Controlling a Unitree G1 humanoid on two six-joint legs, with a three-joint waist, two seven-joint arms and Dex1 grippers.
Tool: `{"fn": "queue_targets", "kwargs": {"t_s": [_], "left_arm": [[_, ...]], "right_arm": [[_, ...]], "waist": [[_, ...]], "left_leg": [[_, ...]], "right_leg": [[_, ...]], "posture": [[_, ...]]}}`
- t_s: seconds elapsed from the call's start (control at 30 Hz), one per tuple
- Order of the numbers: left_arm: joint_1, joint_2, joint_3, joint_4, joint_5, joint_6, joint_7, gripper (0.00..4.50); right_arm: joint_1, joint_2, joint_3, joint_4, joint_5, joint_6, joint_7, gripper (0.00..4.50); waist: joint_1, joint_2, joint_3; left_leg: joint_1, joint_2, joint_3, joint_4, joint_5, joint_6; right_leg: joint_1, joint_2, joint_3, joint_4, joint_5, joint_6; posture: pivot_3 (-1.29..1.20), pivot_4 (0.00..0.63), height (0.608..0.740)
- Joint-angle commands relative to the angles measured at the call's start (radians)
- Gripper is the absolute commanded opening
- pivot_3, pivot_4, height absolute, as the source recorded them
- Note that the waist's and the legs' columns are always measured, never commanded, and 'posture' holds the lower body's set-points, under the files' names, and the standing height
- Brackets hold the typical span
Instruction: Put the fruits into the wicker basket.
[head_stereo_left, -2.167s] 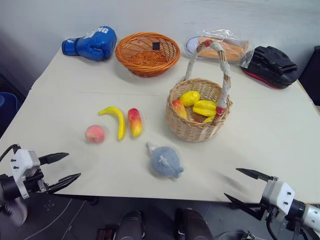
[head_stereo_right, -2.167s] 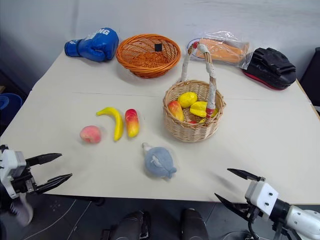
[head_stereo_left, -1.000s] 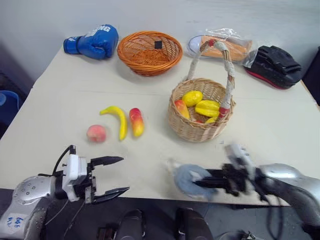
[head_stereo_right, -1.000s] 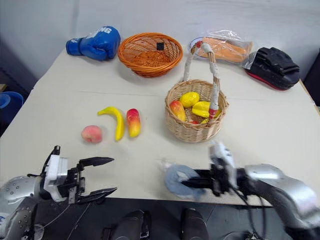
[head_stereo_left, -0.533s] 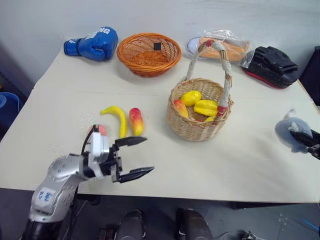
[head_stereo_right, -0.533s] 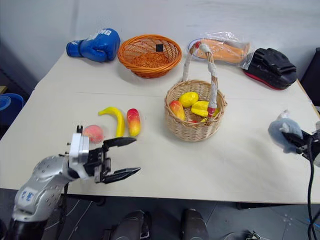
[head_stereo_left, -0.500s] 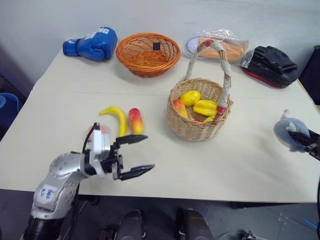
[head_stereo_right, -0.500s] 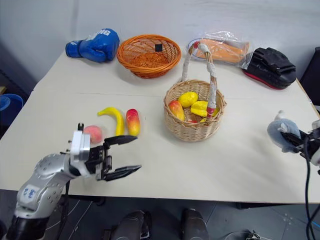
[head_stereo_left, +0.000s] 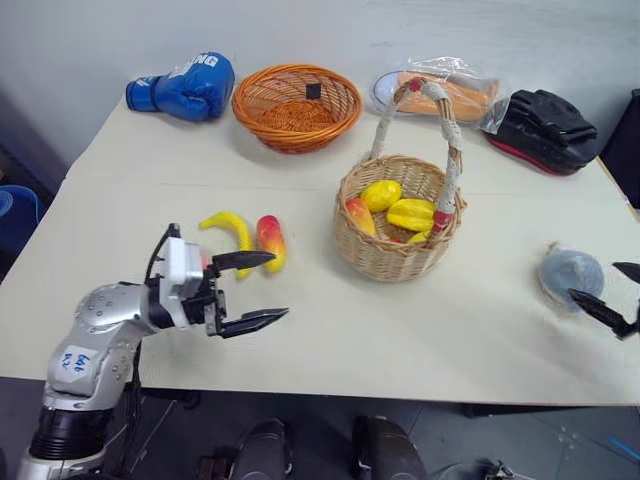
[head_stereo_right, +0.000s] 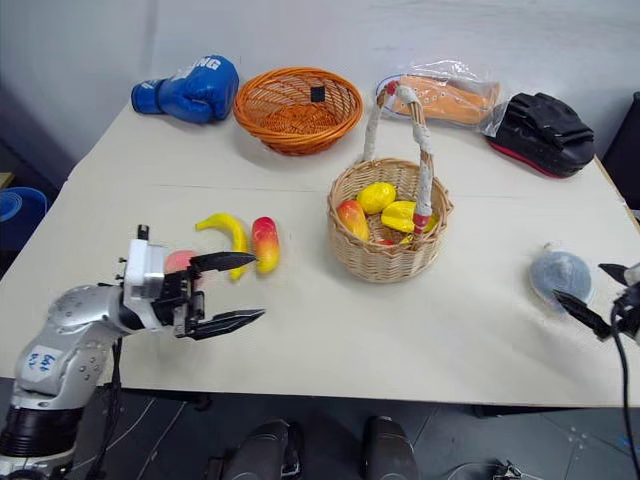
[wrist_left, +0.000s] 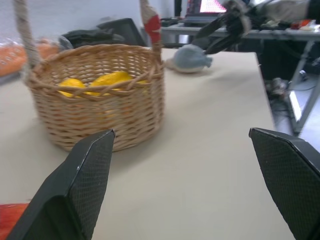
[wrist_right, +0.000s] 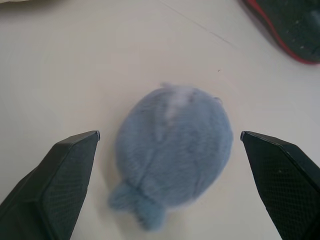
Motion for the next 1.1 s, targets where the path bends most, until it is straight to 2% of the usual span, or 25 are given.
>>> {"fn": "queue_targets", "kwargs": {"t_s": [0.03,0.13,0.2,0.33,0.47,0.57,0.73,0.87,0.97,1.1], "left_arm": [[0.043,0.035,0.085,0.028,0.008,-0.034,-0.002,4.50],[0.131,0.085,0.187,0.079,0.013,-0.059,-0.024,4.50],[0.179,0.107,0.253,0.104,0.011,-0.075,-0.028,4.50],[0.300,0.104,0.454,0.187,-0.003,-0.074,0.040,4.50],[0.428,0.089,0.612,0.326,0.010,-0.084,0.088,4.50],[0.493,0.093,0.675,0.408,0.011,-0.085,0.100,4.50],[0.514,0.104,0.651,0.375,-0.019,-0.034,0.086,4.50],[0.463,0.163,0.558,0.253,-0.083,0.093,0.022,4.50],[0.298,0.234,0.429,0.330,0.010,0.052,0.010,4.50],[0.049,0.254,0.233,0.465,0.103,0.030,-0.033,4.50]], "right_arm": [[0.073,0.022,0.011,-0.262,0.063,0.036,0.039,4.48],[0.127,0.126,0.107,-0.513,0.138,0.039,0.038,4.48],[0.129,0.201,0.157,-0.599,0.162,0.045,-0.002,4.48],[0.113,0.315,0.311,-0.682,0.187,-0.021,0.056,4.48],[0.078,0.414,0.456,-0.748,0.120,-0.079,0.020,4.48],[0.062,0.465,0.527,-0.779,0.087,-0.101,-0.015,4.48],[0.065,0.477,0.557,-0.805,0.077,-0.118,-0.041,4.48],[0.058,0.452,0.537,-0.843,0.122,-0.093,-0.042,4.48],[0.057,0.409,0.493,-0.875,0.177,-0.055,-0.041,4.48],[0.049,0.385,0.489,-0.840,0.169,-0.067,-0.026,4.48]], "waist": [[-0.005,0.000,0.000],[-0.019,-0.001,0.000],[-0.022,-0.001,0.000],[-0.023,0.000,0.001],[-0.029,-0.001,0.000],[-0.027,-0.002,0.000],[-0.002,-0.008,-0.004],[0.004,-0.011,-0.006],[0.006,-0.010,-0.005],[0.001,-0.010,-0.005]], "left_leg": [[0.000,0.001,0.000,0.000,-0.001,0.001],[0.001,0.008,0.001,0.000,-0.006,0.001],[0.001,0.012,0.000,0.000,-0.007,-0.003],[0.000,0.012,0.000,0.000,-0.007,-0.004],[0.001,0.013,0.000,0.000,-0.008,-0.005],[0.000,0.014,0.000,0.000,-0.009,-0.006],[-0.001,0.014,0.000,0.000,-0.012,-0.011],[-0.001,0.014,-0.001,0.000,-0.012,-0.011],[-0.001,0.014,0.000,-0.001,-0.012,-0.012],[-0.002,0.014,0.002,-0.001,-0.008,-0.007]], "right_leg": [[0.000,0.000,0.000,0.000,0.000,0.000],[0.000,0.005,0.000,0.000,-0.002,-0.004],[-0.001,0.007,-0.001,0.002,-0.004,-0.007],[-0.004,0.008,-0.001,0.004,-0.005,-0.010],[-0.004,0.006,-0.001,0.004,-0.006,-0.011],[-0.006,0.005,-0.001,0.005,-0.007,-0.012],[-0.008,0.002,-0.001,0.005,-0.007,-0.013],[-0.014,0.002,0.000,0.005,-0.006,-0.015],[-0.012,0.002,0.003,0.006,-0.006,-0.016],[-0.012,0.005,0.000,0.008,-0.006,-0.016]], "posture": [[0.00,0.150,0.740],[0.00,0.150,0.740],[0.00,0.150,0.740],[0.00,0.150,0.740],[0.00,0.150,0.740],[0.00,0.150,0.740],[0.00,0.150,0.740],[0.00,0.150,0.740],[0.00,0.150,0.740],[0.00,0.150,0.740]]}}
